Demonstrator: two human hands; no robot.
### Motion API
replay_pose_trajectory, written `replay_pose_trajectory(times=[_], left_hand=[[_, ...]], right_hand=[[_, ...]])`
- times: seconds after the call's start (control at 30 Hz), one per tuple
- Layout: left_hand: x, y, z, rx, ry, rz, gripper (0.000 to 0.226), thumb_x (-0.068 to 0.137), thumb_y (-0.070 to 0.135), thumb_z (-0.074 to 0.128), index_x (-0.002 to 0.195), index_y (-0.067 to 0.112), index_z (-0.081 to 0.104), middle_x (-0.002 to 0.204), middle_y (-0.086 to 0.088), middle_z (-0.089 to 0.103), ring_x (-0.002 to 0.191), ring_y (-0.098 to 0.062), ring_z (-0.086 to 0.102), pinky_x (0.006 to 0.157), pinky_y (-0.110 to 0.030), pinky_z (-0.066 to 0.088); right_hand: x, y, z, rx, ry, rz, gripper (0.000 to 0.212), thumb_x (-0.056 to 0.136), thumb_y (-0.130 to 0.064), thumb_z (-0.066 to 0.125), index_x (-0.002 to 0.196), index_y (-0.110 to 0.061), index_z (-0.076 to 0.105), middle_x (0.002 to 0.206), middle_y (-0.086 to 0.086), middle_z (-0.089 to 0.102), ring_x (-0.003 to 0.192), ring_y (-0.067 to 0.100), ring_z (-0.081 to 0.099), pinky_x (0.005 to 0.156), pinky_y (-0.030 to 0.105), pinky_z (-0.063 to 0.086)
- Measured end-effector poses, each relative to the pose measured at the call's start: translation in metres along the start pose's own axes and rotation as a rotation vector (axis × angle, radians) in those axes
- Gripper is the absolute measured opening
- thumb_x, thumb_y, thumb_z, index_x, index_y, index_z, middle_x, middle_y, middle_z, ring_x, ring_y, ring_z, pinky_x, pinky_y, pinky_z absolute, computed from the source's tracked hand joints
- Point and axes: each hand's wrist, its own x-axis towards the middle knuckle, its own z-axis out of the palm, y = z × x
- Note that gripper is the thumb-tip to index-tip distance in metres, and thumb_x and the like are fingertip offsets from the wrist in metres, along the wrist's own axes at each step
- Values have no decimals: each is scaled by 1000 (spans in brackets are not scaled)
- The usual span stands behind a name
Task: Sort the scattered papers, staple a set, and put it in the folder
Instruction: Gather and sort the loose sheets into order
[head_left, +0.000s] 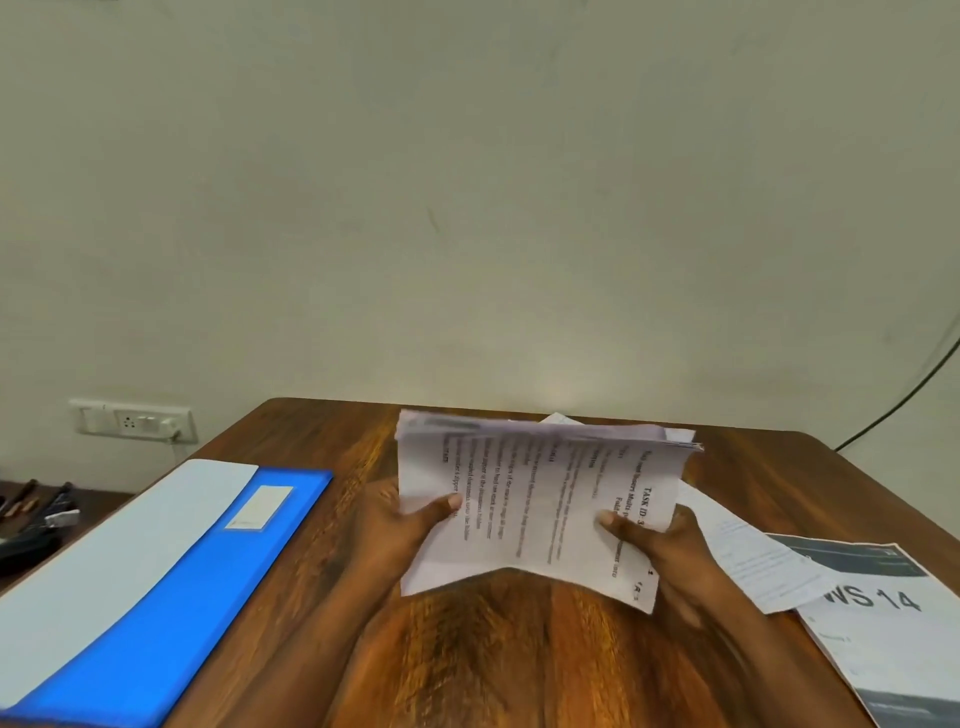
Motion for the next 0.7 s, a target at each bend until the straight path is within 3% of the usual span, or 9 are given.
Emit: replay_pose_trajectory(times=[0.07, 0.2, 0.33, 0.4, 0.5, 0.6, 0.7], left_hand=[[-3, -9, 5, 48, 36, 24, 23, 83, 21, 84, 95, 32, 69, 90, 15, 75, 79, 6, 74, 61, -17, 59], [-3, -19, 5, 21, 75, 14, 22, 82, 20, 85, 100, 27, 74, 97, 8, 80, 87, -13, 79, 70, -31, 65], [-6, -24, 4, 7, 80, -28, 29, 80, 27, 87, 106, 25, 74, 104, 6, 80, 91, -16, 79, 75, -40, 65], [-9, -31, 5, 44, 78, -43, 35, 78, 33, 88, 108, 31, 72, 104, 14, 79, 94, -11, 78, 77, -37, 65], [-12, -34, 7, 93, 66, -39, 32, 81, 24, 86, 105, 38, 69, 94, 26, 77, 93, -5, 76, 73, -26, 63], [-9, -29, 7, 147, 96, -54, 31, 81, 30, 86, 108, 29, 69, 98, 16, 74, 88, -10, 75, 67, -26, 62], [-4, -30, 3, 186, 143, -61, 31, 81, 32, 86, 107, 26, 70, 109, 6, 75, 91, -12, 74, 73, -34, 63]], right_hand=[[-4, 11, 2, -41, -3, 49, 45, 79, -14, 88, 120, -10, 69, 109, 11, 80, 96, 37, 77, 90, 61, 60], [-1, 18, 7, -41, 32, 37, 47, 78, -14, 88, 121, -12, 69, 108, 8, 80, 95, 33, 78, 89, 57, 62], [2, 22, 8, -42, 53, 28, 44, 78, -15, 88, 119, -14, 71, 108, 7, 80, 95, 32, 79, 88, 55, 62], [-1, 29, 10, -60, 53, 56, 46, 77, -16, 89, 119, -17, 70, 108, 4, 81, 97, 28, 78, 89, 52, 63], [-4, 34, 11, -91, 50, 91, 54, 74, -21, 92, 122, -22, 67, 109, 0, 80, 102, 26, 77, 91, 52, 63], [-3, 28, 9, -123, 33, 94, 46, 77, -15, 90, 118, -21, 70, 108, 0, 81, 99, 23, 78, 90, 49, 63], [-5, 23, 2, -179, -12, 136, 35, 82, -9, 86, 114, -17, 74, 107, 2, 81, 94, 23, 79, 81, 43, 65]])
